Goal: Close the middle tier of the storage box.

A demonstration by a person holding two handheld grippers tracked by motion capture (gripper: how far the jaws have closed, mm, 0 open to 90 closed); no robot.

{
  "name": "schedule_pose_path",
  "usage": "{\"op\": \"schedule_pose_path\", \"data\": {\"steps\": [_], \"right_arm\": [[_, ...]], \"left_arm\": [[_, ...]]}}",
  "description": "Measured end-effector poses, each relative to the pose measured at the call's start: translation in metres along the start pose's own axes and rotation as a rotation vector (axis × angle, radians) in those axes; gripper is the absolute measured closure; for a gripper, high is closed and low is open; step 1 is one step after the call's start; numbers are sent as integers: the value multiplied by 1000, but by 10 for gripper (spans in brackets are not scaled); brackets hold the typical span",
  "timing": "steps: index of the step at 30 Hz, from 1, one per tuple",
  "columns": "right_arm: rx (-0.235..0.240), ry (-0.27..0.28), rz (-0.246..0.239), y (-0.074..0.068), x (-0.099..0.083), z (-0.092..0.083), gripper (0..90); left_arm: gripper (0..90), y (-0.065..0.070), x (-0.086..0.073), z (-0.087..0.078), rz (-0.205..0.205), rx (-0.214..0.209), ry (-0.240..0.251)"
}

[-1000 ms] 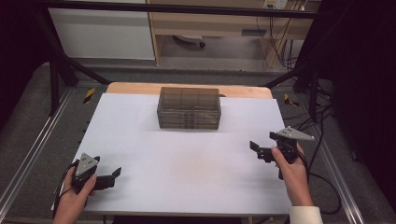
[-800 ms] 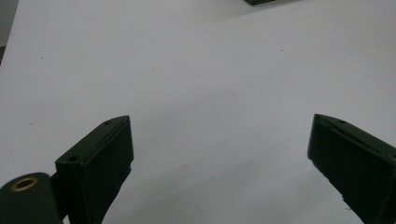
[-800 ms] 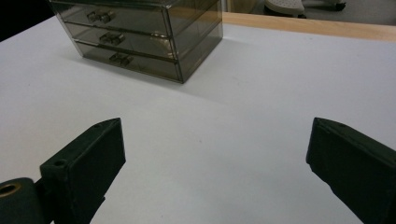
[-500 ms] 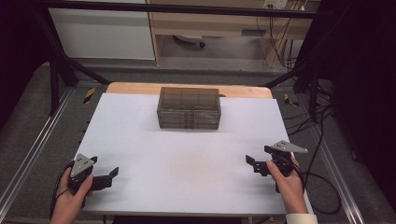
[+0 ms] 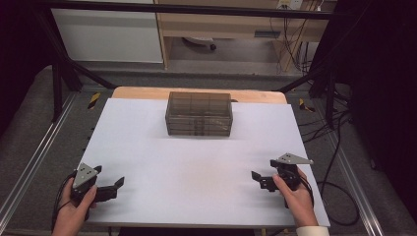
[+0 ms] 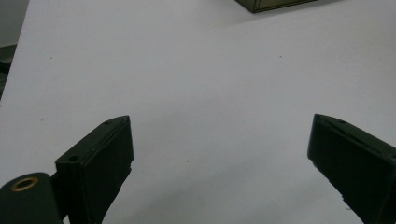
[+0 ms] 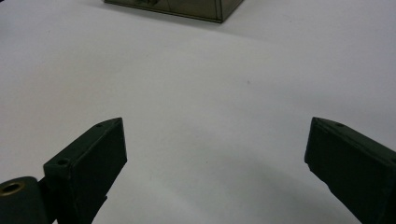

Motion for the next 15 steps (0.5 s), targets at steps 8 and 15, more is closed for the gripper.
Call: {"op": "schedule_pose_path", "data": {"steps": [8,15], "right_arm": [[19,-22,-41,-9,-3,9,59],[38,-28,-56,-17,-2,16,47]], "left_arm": [[67,2,-1,2,0,-6,-7],[67,3,-2,3,1,-11,-12]]}}
Point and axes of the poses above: each handheld gripper's, and its own axes: z roughly forward along the jaws, x roughly out of its top, y roughly to its right, the point moved 9 cm from there along z, roughly forward along the jaws, and after that the axes turned 2 degrees about z, right-handed, at the moved point
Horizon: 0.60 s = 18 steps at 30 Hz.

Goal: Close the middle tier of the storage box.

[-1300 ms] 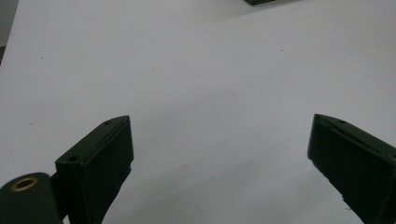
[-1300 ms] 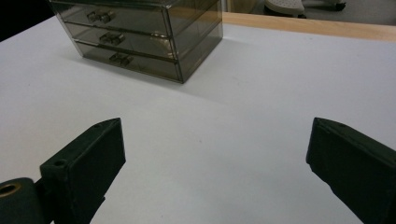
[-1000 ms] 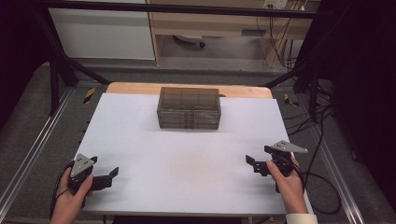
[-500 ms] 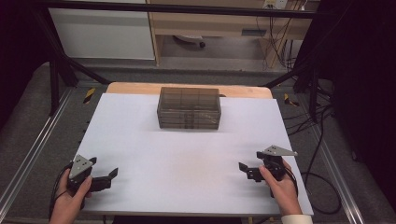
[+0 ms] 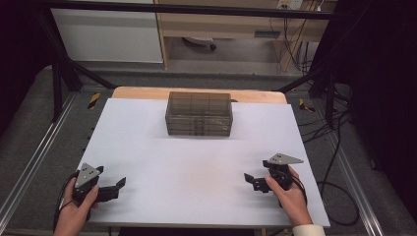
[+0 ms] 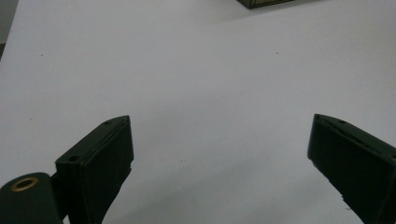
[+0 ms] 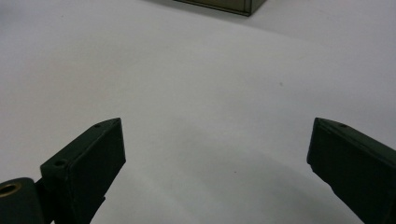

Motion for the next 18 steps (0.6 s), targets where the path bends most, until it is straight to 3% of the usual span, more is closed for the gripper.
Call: {"op": "schedule_pose_path", "data": {"steps": [11,18], "right_arm": [[21,-1,-35,-9,4,9,32],[-3,8,-39,-6,10,15,32]], "left_arm": [[67,0,0,0,3,-2,-4],[67,1,-1,1,4,-3,-4]]}}
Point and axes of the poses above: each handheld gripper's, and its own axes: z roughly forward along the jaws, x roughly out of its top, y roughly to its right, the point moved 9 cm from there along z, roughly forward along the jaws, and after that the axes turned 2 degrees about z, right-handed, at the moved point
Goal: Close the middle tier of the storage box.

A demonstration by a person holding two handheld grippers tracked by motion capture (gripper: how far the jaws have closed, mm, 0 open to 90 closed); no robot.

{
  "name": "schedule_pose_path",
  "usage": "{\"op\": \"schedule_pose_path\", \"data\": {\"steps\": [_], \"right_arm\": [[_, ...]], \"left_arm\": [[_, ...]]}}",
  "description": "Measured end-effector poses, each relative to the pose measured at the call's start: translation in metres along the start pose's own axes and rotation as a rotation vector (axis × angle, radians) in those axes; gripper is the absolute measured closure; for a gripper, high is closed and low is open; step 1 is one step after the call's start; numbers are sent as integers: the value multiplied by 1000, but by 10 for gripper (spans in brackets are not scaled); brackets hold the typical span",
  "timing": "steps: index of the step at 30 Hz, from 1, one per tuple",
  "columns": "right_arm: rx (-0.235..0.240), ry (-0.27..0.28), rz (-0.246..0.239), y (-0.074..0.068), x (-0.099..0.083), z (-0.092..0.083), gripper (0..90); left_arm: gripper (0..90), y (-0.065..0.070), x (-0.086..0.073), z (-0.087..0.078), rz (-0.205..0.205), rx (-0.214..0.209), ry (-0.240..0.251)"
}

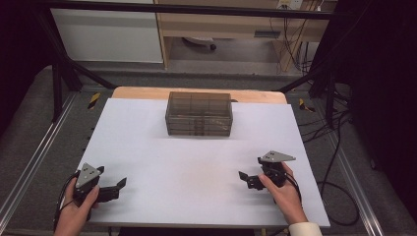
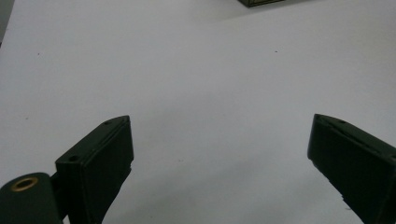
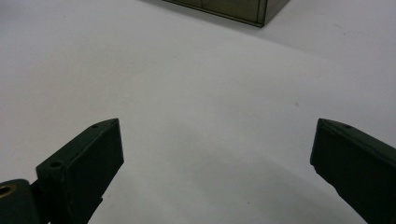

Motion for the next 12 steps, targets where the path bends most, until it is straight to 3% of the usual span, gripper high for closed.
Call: {"op": "schedule_pose_path", "data": {"steps": [8,12], "right_arm": [[-24,8,-8,2,8,11,35],[-61,22,-13,6,11,12,36]], "left_arm": [[67,0,0,0,-3,-1,-2],[67,0,-1,1,-6,-1,-5]]}}
Point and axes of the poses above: each handheld gripper's, and its own axes: z roughly forward along the jaws, x roughly out of its top, y roughly to its right, the point moved 9 cm from there along z, roughly forward along the jaws, and after that the axes turned 2 degrees about z, right-handed, at the moved point
